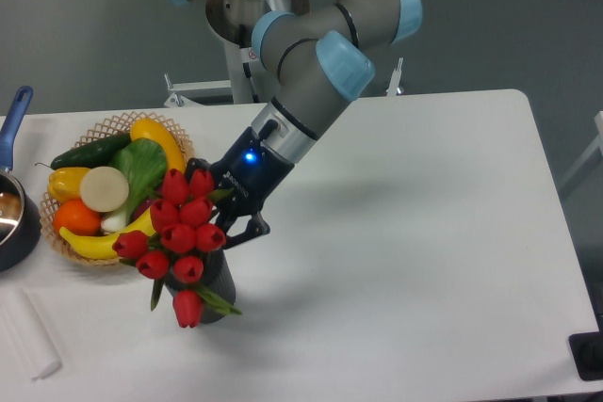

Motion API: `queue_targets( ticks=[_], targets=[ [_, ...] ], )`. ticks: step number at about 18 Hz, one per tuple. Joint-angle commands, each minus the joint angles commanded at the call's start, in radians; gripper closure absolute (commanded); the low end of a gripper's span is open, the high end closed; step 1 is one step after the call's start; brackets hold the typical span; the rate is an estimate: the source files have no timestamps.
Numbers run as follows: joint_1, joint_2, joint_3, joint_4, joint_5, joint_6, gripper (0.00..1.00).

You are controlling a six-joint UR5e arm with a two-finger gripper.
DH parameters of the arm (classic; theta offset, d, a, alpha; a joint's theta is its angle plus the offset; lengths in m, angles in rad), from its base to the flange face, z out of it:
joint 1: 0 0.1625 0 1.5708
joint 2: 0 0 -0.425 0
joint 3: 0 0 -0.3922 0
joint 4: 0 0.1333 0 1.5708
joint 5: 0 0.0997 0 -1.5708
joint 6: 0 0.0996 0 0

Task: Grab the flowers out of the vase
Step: 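Lift the gripped tulips upward out of the black vase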

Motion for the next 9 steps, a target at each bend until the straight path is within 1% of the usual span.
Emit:
queue_targets(
  ticks=[5,9],
  targets=[
    [0.006,0.018,0.034,0.000,-0.005,-0.044,0.60],
    [0.017,0.023,0.063,0.000,-0.043,-0.066,0.60]
  ],
)
